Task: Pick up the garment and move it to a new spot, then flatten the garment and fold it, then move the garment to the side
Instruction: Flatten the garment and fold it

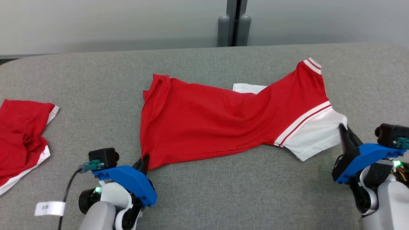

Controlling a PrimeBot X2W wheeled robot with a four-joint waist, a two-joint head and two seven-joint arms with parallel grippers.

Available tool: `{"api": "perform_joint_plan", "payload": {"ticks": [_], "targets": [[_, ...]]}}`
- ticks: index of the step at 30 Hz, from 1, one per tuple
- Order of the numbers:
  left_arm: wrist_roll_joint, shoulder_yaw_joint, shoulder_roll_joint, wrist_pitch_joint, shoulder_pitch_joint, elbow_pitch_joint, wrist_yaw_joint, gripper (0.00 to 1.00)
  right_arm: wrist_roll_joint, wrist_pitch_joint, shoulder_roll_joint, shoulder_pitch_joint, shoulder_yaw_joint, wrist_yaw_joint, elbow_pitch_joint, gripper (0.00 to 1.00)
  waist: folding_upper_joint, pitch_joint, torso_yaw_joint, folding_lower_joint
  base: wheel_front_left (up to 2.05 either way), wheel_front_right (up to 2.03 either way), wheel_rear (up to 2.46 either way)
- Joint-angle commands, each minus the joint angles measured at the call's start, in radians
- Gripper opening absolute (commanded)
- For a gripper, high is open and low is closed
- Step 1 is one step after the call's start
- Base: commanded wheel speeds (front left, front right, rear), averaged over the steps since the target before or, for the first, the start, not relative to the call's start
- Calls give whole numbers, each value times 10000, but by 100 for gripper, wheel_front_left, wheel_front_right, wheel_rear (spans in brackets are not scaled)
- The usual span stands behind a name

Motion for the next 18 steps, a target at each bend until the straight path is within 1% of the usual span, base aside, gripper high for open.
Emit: {"api": "perform_joint_plan", "payload": {"ticks": [1, 4, 8, 12, 15, 18], "targets": [[-415, 233, -56, -257, 126, -519, -137, 0, 86, -125, -27, 218, -23, 5, -495, 0, 0, -203, -56, -1, 0, 0, 0], [-1155, 549, -116, -571, 352, -1500, -332, 0, 299, -137, -27, 464, -88, 5, -1529, 0, 0, -452, -66, -1, 0, 0, 0], [-1965, 963, -146, -696, 356, -3007, -451, 0, 455, 52, -24, 780, -137, 3, -3066, 0, 0, -696, -74, -1, 0, 0, 0], [-2557, 1290, -23, -370, 181, -4438, -443, 0, 568, 327, -26, 927, -197, 5, -4559, 0, 0, -859, -114, -1, 0, 0, 0], [-2820, 1424, 142, 40, -38, -5332, -345, 0, 391, 601, -22, 833, -219, 5, -5668, 0, 0, -895, -147, -1, 0, 0, 0], [-3158, 1562, 280, 546, -252, -6165, -154, 0, 214, 878, -73, 604, -212, 5, -6714, 0, 0, -899, -202, -1, 0, 0, 0]]}}
